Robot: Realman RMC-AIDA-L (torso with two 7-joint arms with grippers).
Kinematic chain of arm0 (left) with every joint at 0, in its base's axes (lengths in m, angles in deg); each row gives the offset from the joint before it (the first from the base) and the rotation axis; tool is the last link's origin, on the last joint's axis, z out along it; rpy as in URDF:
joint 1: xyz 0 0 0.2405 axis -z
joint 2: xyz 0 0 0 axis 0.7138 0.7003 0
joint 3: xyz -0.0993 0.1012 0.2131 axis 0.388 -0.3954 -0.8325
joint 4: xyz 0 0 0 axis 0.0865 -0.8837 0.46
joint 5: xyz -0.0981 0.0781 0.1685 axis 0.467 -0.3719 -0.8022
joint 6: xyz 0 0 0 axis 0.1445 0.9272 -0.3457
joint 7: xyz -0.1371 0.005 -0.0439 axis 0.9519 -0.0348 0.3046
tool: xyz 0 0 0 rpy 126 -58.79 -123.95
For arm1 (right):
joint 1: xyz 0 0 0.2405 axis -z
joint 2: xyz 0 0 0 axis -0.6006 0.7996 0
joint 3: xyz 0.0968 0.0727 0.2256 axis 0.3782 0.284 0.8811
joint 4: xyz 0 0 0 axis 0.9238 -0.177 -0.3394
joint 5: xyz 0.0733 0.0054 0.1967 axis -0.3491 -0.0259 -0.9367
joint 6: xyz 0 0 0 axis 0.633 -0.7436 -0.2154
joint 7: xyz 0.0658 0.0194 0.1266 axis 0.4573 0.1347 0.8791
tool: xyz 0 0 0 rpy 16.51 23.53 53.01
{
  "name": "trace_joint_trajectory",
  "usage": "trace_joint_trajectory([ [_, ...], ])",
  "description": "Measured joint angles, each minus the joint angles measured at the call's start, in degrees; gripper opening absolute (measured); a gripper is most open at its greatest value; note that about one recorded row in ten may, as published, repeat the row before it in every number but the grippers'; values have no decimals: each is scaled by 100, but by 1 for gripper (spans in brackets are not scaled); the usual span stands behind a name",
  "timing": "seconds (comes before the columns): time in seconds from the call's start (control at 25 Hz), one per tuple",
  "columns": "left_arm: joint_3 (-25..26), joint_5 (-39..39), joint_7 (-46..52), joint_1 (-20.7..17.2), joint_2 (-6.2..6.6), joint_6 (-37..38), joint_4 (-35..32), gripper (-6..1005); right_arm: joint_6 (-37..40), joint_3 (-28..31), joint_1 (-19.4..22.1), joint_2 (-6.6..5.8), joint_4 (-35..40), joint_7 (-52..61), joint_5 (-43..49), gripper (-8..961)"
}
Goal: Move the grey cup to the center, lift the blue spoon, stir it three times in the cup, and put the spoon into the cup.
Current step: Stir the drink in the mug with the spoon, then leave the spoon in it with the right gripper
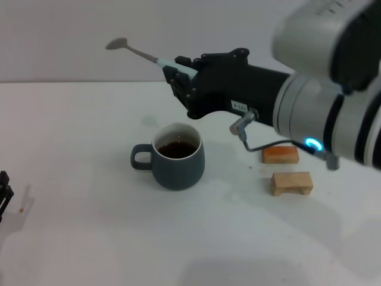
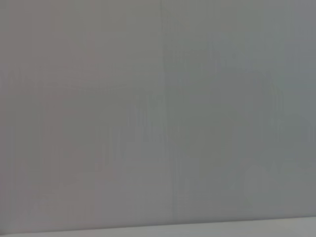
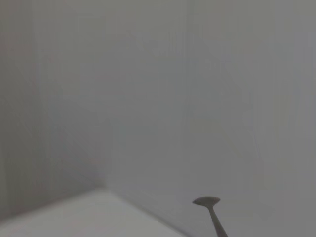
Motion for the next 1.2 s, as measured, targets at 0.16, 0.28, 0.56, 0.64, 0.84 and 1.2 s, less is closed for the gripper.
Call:
trace_joint_trajectory([
  [0.16,-2,1,2,-32,2,-4,-1,858,-1237,213,-647,18,-371,545,832,163],
  [0.28,-2,4,3,-47,5,-4,0,858,-2149,500,-1266,9,-379,759,921,163],
  [0.56,-1,19,-9,-136,-2,35,24,858,-3716,841,-2188,21,-373,862,1095,163],
  [0.64,7,26,-1,-142,-1,43,16,858,-3911,858,-2252,21,-374,880,1095,163],
  [0.84,20,40,3,-160,5,119,7,858,-4291,870,-2310,30,-382,943,1094,164],
  [1.2,23,38,3,-158,17,147,34,858,-4577,940,-2278,34,-377,970,1111,164],
])
